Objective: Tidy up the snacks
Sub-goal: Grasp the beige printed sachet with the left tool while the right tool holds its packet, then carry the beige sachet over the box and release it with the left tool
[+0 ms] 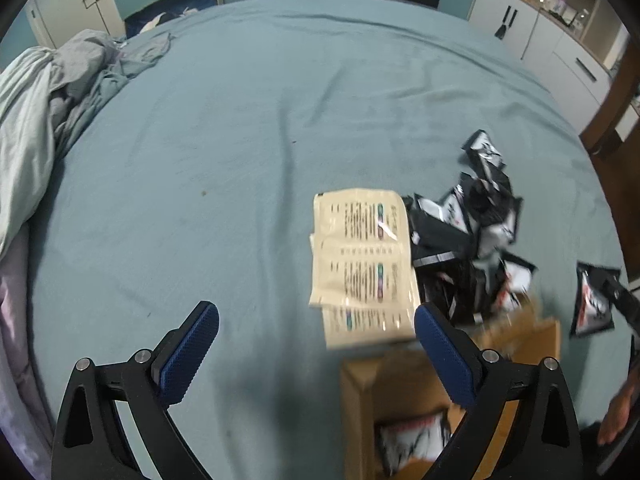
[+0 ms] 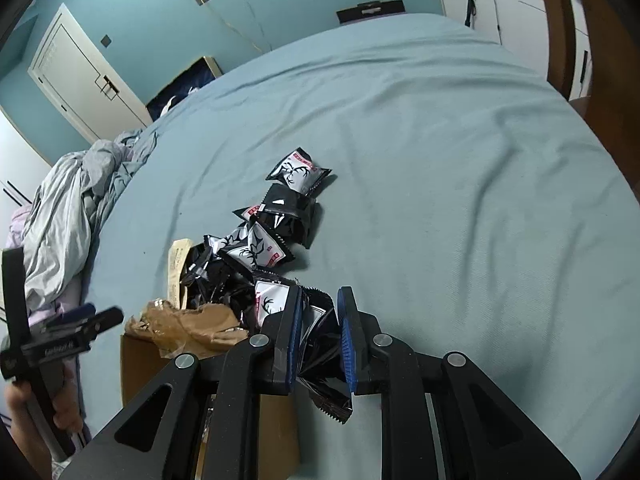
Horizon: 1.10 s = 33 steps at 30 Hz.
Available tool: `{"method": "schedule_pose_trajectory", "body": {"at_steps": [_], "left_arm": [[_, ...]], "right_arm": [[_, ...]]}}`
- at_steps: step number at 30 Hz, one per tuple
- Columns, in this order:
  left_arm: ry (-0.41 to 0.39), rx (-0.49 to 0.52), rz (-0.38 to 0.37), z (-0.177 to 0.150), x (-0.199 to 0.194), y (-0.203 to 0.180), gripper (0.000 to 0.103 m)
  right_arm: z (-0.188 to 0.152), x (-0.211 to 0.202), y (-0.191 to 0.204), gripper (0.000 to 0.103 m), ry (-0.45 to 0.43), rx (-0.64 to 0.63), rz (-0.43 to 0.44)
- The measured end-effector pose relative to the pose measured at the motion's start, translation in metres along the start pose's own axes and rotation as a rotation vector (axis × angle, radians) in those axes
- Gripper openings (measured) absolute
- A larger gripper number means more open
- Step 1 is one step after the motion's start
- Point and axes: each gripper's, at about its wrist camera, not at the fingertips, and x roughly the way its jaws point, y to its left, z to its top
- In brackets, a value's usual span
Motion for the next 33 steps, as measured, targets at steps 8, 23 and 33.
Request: {"method": "schedule_pose_trajectory", "body": {"at_steps": [8, 23, 33], "left_arm": [[0.132, 0.009, -0.024, 0.039, 0.061, -0.016, 0.100], [0.145, -0.070, -0.103, 0.040, 0.072, -0.011, 0.063], [0.130, -0.168, -0.132, 0.029, 0.048, 0.025, 0.076]], "right_arm": [[0.015, 0.021, 0.001, 0.016, 0.019, -0.021, 0.015], [0.017, 0.032, -0.004, 0.016, 0.056, 0.008, 0.041], [0.013, 0.023, 0.001, 0.016, 0.039, 0.007, 0.030]]}}
